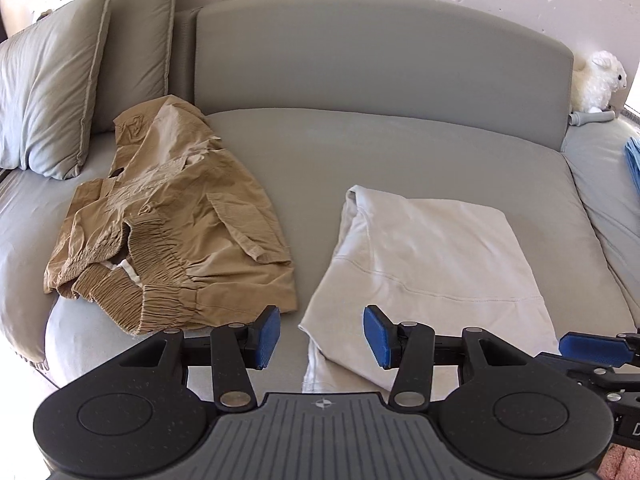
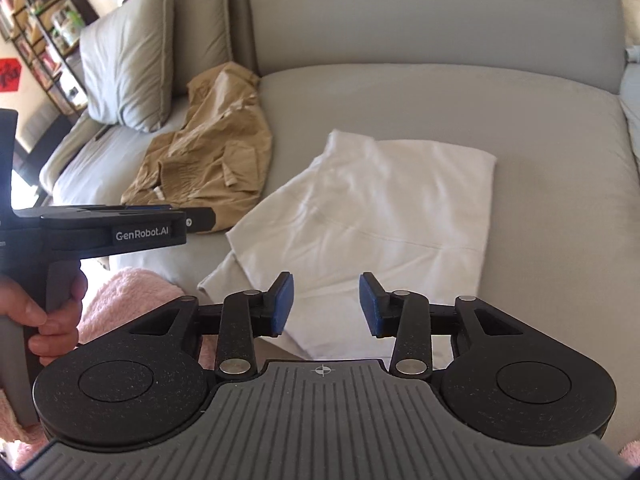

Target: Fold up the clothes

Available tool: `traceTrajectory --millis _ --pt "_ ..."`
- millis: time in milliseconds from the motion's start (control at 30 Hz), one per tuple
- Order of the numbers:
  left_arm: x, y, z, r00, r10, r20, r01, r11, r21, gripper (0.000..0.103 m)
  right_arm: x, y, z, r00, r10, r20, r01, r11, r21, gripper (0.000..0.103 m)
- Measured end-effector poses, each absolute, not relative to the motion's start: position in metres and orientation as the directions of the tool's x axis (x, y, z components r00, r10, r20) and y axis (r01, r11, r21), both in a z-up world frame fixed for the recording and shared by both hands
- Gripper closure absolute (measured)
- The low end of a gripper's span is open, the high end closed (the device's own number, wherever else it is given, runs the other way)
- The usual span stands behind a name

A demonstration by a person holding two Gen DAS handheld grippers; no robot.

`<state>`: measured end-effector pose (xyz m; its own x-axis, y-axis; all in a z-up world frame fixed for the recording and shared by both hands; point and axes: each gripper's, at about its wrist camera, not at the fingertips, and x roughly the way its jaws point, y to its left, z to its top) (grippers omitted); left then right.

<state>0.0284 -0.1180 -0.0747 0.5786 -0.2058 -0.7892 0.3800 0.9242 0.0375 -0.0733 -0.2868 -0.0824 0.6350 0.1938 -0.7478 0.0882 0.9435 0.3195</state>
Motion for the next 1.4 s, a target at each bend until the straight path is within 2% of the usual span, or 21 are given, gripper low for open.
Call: traceTrajectory --millis 100,167,200,233,267,300,333,467,667,733,767,900,967,1033,1133,1267,1400 --pt "0.028 -0.124 -0.078 0.567 -0.2 -0.799 0.388 0.92 0.044 0.056 -0.084 -0.303 -0.083 0.631 0.165 -0.758 0.127 0.942 0.311 0.057" --pt "0.03 -0.122 -0.08 0.563 -0.205 -0.8 0.389 0.92 0.039 0.06 -0.09 -0.313 -0.082 0.621 0.138 -0.771 0.142 0.948 0.285 0.058" --pt "0.032 -0.122 -0.08 0.559 -0.211 -0.802 0.392 0.92 0.031 0.065 -0.094 -0.318 -0.081 0.615 0.118 -0.78 0.15 0.953 0.263 0.064" --pt "0.034 -0.12 -0.082 0.55 -0.218 -0.806 0.392 0.92 0.019 0.074 -0.097 -0.323 -0.081 0.61 0.096 -0.786 0.153 0.96 0.236 0.09" --pt "0.036 -0.12 -0.083 0.538 -0.233 -0.81 0.397 0.918 -0.001 0.081 -0.1 -0.327 -0.082 0.606 0.073 -0.792 0.156 0.966 0.208 0.102" --pt "0.038 -0.122 -0.084 0.519 -0.26 -0.814 0.406 0.913 -0.033 0.094 -0.1 -0.331 -0.083 0.604 0.063 -0.794 0.158 0.968 0.197 0.101" --pt "0.038 -0.127 -0.086 0.503 -0.282 -0.817 0.422 0.905 -0.052 0.094 -0.099 -0.333 -0.085 0.604 0.062 -0.794 0.158 0.968 0.197 0.101" --pt "0.032 -0.155 -0.101 0.459 -0.33 -0.825 0.508 0.859 -0.061 0.094 -0.08 -0.331 -0.094 0.614 0.107 -0.782 0.155 0.955 0.252 0.1" --pt "0.037 -0.149 -0.149 0.436 -0.183 -0.881 0.44 0.898 0.032 0.091 -0.055 -0.308 -0.13 0.542 0.107 -0.834 0.125 0.971 0.205 0.098" --pt "0.034 -0.14 -0.145 0.438 -0.198 -0.877 0.433 0.901 0.013 0.091 -0.062 -0.304 -0.145 0.496 0.101 -0.862 0.13 0.973 0.189 0.099" --pt "0.032 -0.135 -0.141 0.435 -0.204 -0.877 0.423 0.906 -0.001 0.091 -0.071 -0.303 -0.147 0.52 0.097 -0.849 0.116 0.976 0.183 0.099" --pt "0.023 -0.124 -0.129 0.44 -0.223 -0.87 0.417 0.909 -0.022 0.09 -0.086 -0.306 -0.131 0.535 0.092 -0.84 0.11 0.978 0.177 0.097" --pt "0.018 -0.122 -0.122 0.455 -0.238 -0.858 0.427 0.904 -0.025 0.087 -0.088 -0.31 -0.121 0.552 0.095 -0.828 0.123 0.973 0.193 0.096" --pt "0.017 -0.124 -0.115 0.471 -0.255 -0.844 0.439 0.898 -0.027 0.079 -0.089 -0.313 -0.113 0.575 0.091 -0.813 0.135 0.969 0.204 0.096" --pt "0.024 -0.13 -0.108 0.479 -0.276 -0.833 0.446 0.894 -0.04 0.077 -0.085 -0.318 -0.106 0.597 0.109 -0.795 0.145 0.96 0.24 0.095" --pt "0.043 -0.146 -0.107 0.473 -0.291 -0.832 0.465 0.884 -0.045 0.078 -0.071 -0.32 -0.106 0.598 0.113 -0.794 0.138 0.961 0.241 0.093" --pt "0.062 -0.173 -0.106 0.479 -0.343 -0.808 0.522 0.851 -0.052 0.087 -0.045 -0.333 -0.106 0.617 0.086 -0.782 0.135 0.968 0.213 0.093"
